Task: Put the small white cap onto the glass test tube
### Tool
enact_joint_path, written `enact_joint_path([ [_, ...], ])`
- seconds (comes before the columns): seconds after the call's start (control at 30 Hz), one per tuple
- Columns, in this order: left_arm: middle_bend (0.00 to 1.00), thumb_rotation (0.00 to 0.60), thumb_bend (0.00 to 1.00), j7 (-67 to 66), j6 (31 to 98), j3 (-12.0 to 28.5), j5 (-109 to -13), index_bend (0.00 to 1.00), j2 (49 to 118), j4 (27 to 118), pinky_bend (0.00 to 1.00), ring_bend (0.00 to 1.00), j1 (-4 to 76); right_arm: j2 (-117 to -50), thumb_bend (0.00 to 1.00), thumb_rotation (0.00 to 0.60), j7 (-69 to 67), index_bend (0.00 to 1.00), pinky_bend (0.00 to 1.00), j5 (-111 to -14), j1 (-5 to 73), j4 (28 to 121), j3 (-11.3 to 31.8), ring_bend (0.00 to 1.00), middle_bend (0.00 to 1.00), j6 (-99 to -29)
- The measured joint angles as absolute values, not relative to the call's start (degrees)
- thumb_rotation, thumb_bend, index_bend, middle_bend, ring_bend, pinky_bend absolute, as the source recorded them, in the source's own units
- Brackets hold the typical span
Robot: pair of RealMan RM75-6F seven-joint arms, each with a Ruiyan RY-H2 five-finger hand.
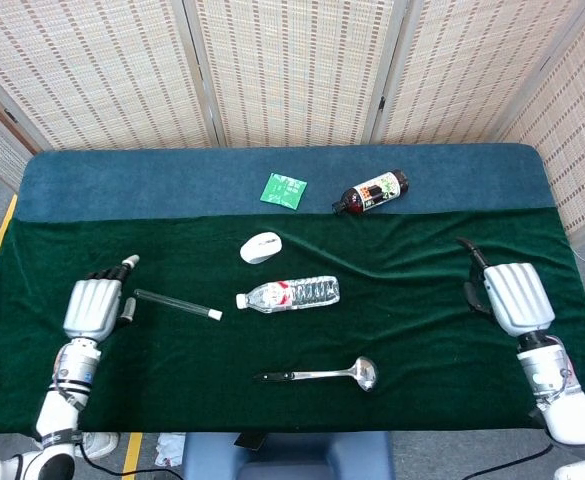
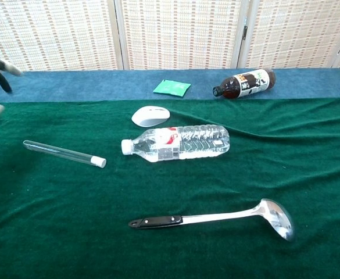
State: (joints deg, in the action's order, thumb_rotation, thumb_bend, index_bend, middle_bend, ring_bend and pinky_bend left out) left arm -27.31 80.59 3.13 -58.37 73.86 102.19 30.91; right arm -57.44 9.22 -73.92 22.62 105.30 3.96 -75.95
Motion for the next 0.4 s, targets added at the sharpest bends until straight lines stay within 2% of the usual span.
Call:
enact_joint_path([
  [0.13,0.12,0.600,0.42,-18.2,84.3,2.1,-64.4,0.13,70.0,101.7,0.10,0.12,25.4,-57.5,0.58,0.547,5.9,0.00,0.03,-75.8,19.0,102.3,2.6,0.05,0.02,-78.8],
  [0.4,0.12,0.600,0.41,-8.8,92.7,-1.5,-73.9,0.13,66.8,100.0,0.06,0.11,15.1,-59.6,0.58,0.534,0.8,0.00,0.02,-79.2,12.0,97.6,0.4,0.03,0.02,-85.4],
])
